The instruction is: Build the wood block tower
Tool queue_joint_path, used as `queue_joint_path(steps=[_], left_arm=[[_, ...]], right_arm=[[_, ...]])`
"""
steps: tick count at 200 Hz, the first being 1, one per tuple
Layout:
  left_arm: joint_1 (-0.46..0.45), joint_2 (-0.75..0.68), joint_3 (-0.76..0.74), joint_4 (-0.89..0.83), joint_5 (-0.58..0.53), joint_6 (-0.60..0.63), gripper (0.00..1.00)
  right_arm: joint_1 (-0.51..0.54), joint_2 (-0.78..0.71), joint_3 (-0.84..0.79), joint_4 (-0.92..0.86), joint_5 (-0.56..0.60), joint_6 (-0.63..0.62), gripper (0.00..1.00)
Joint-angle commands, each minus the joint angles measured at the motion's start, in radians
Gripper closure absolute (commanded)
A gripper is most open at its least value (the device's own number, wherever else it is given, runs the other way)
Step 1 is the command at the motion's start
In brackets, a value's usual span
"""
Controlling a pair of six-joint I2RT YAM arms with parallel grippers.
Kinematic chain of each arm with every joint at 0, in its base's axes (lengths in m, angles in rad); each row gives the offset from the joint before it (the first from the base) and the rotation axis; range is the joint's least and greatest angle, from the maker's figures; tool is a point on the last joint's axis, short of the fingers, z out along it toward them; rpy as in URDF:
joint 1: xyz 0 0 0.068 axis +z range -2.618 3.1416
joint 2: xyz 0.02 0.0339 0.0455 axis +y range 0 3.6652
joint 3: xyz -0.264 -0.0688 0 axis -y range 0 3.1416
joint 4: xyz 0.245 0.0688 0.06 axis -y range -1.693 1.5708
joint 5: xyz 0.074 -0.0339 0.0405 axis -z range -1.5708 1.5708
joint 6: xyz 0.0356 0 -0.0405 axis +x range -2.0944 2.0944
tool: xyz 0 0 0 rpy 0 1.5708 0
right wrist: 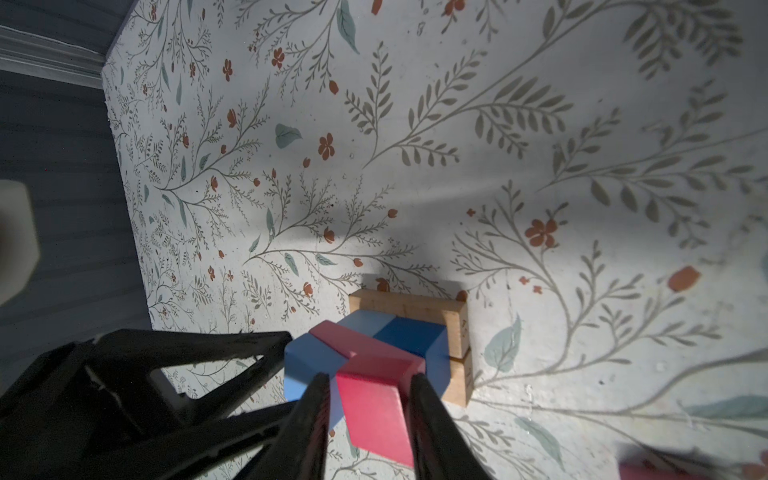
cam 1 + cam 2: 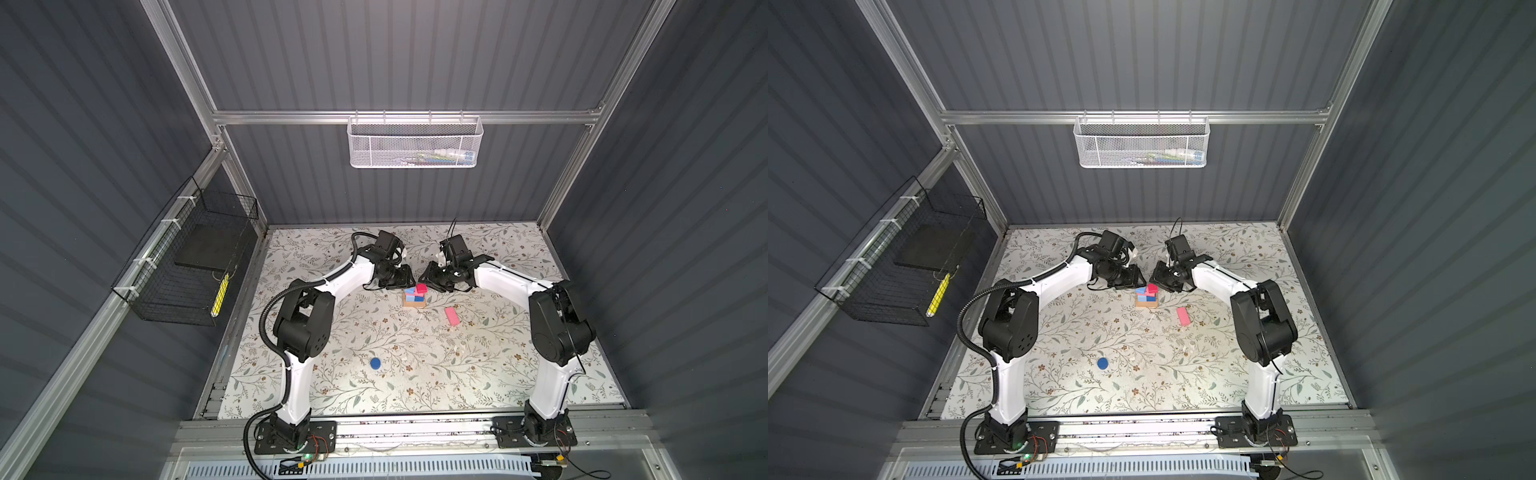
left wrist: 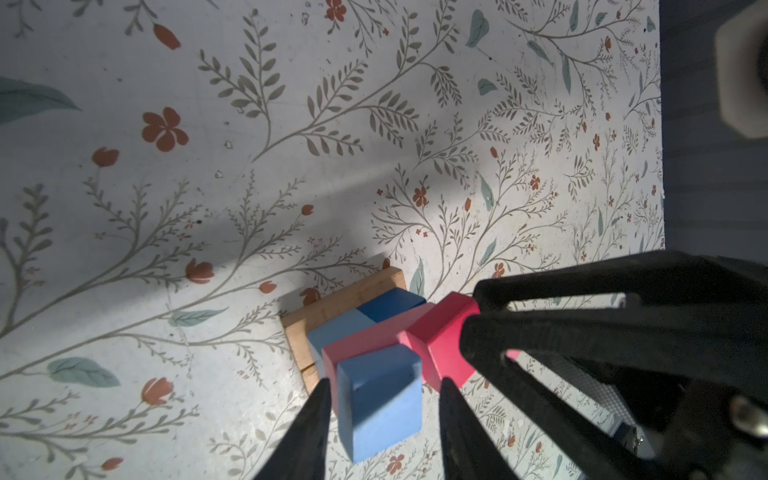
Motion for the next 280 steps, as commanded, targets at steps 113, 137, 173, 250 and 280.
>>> queue_joint_path(steps=[113, 137, 173, 250, 280], left_arm=[[-0.007, 0.002, 0.026, -0.033, 0.014, -0.006, 0.55], [-0.006, -0.002, 0.024, -0.033, 0.012, -0.006, 0.55], [-0.006, -0.009, 0.022, -0.036, 0.006, -0.006, 0.53], [-0.006, -0.016, 0.022, -0.042, 0.001, -0.017, 0.53], [-0.007, -0.021, 0.022, -0.045, -0.003, -0.02, 0.56]], right_arm=[[0.012, 0.003, -0.006, -0.029, 0.01, 0.007, 0.64], [0.015, -0.002, -0.008, -0.031, 0.015, 0.008, 0.64], [0.018, -0.01, -0.016, -0.033, 0.021, 0.008, 0.65], [0.022, -0.02, -0.025, -0.04, 0.029, 0.011, 0.68], [0.024, -0.025, -0.026, -0.04, 0.03, 0.011, 0.68]])
